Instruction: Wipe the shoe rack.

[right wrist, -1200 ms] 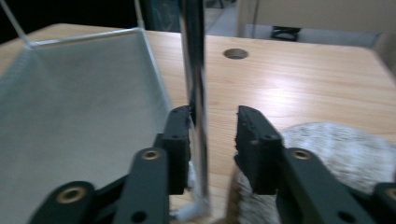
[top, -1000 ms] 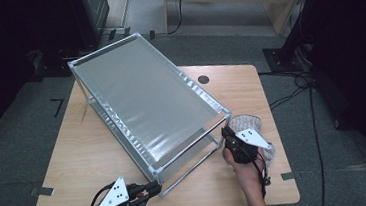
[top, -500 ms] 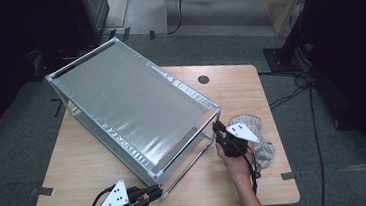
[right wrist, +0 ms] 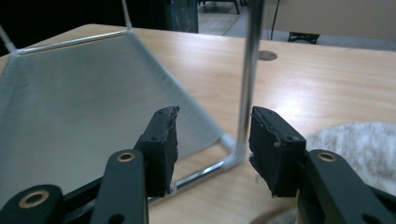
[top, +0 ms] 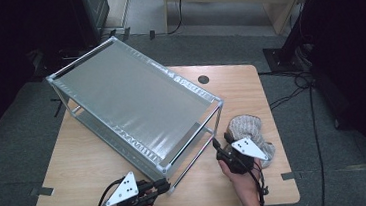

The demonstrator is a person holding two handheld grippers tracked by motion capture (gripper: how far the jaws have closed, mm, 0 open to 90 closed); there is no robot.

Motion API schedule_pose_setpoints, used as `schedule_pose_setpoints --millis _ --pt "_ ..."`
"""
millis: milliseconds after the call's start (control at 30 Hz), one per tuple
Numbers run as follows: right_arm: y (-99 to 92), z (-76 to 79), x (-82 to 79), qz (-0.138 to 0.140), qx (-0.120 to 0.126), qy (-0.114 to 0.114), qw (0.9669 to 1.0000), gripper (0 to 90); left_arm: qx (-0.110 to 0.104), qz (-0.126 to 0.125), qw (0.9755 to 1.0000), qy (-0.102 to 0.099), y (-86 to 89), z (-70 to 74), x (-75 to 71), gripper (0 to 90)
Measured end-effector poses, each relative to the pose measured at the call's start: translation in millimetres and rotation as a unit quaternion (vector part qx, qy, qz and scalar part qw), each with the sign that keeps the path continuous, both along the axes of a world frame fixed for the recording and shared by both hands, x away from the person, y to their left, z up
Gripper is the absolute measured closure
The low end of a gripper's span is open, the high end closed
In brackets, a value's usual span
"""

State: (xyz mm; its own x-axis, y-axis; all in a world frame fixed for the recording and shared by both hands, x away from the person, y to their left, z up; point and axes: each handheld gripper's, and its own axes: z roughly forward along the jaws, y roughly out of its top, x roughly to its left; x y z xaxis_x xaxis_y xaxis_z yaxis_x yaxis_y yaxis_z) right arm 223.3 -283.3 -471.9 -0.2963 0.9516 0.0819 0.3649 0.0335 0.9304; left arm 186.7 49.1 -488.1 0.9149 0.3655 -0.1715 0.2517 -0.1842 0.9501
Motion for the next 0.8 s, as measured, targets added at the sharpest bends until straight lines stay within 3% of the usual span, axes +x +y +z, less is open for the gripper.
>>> schedule_pose_setpoints --millis 167,267,367,533,667,800 --pt "4.2 -8.2 -17.7 0.03 0.017 0.01 0.9994 51.8 0.001 -0.006 1.0 -0.002 -10.4 0.5 11.6 80.2" --pt "11.0 -12.1 -25.8 0.044 0.008 0.017 0.9989 50.6 -0.002 -0.012 0.9999 0.001 -13.6 0.3 20.8 78.8" --pt "16.5 -13.9 -30.9 0.057 0.007 0.017 0.9982 49.6 -0.01 -0.02 0.9997 0.012 -10.7 -0.6 29.3 70.9" --pt "27.3 -11.0 -40.8 0.089 0.014 0.012 0.9958 45.1 -0.023 -0.028 0.9993 0.013 1.2 0.0 34.1 60.7" --pt "38.6 -5.3 -49.3 0.121 0.019 0.004 0.9924 43.6 -0.035 -0.02 0.9992 0.009 14.4 1.7 34.4 55.7" --pt "50.8 -2.6 -53.0 0.165 0.027 -0.003 0.986 41.9 -0.042 0.006 0.9991 0.009 30.5 3.1 36.8 54.1"
